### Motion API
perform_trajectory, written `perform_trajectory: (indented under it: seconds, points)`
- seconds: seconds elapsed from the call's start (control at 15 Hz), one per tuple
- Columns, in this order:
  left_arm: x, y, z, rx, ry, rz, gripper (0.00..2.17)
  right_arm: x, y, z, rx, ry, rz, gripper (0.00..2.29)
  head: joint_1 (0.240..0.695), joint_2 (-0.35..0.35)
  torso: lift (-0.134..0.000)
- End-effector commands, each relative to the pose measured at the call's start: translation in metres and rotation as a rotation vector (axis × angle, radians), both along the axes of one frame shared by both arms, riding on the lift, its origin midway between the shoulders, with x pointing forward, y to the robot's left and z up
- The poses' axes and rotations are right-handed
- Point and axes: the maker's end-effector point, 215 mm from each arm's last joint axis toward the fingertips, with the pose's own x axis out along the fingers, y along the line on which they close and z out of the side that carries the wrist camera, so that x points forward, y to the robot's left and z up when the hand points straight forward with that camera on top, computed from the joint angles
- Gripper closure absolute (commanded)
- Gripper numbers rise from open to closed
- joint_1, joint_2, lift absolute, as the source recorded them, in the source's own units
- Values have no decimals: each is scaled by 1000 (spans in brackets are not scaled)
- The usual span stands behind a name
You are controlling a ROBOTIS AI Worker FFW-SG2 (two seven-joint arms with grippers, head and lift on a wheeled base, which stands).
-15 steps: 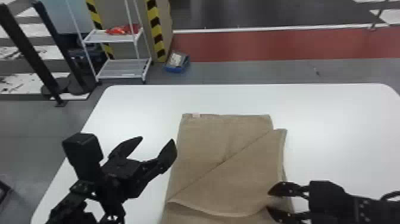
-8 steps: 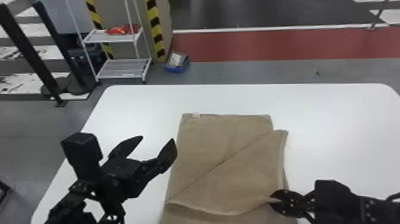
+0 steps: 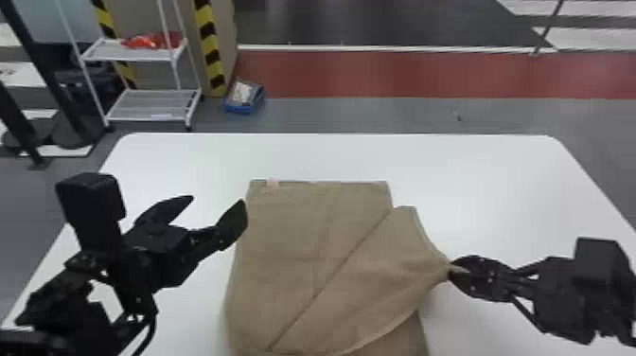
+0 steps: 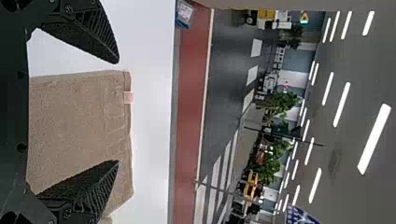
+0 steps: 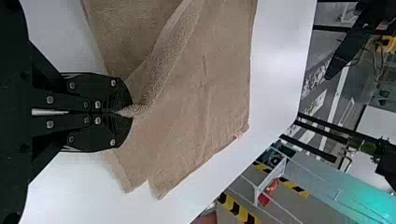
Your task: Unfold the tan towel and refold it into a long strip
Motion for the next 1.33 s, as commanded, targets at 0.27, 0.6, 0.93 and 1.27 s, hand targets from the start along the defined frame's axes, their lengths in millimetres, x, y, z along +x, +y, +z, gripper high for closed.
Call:
perform_trajectory:
  seconds: [0.27,0.6,0.93,1.27]
  points:
    - [73,-16,-69,83,233,-39,124,-2,-26,12,16,-1,-30,1747,695,-81,-123]
    - [127,-49,-97,111,308,-93,124,-9,-27,10,10,11,-24,1747,695,-114,-123]
    - [166,-49,-112,170,318,-69,144,-10,-32,11,4,14,-24,1750,695,-136,-123]
    - [179,-46,-137,205,351,-69,265,-7,-41,10,9,18,-34,1750,695,-135,-123]
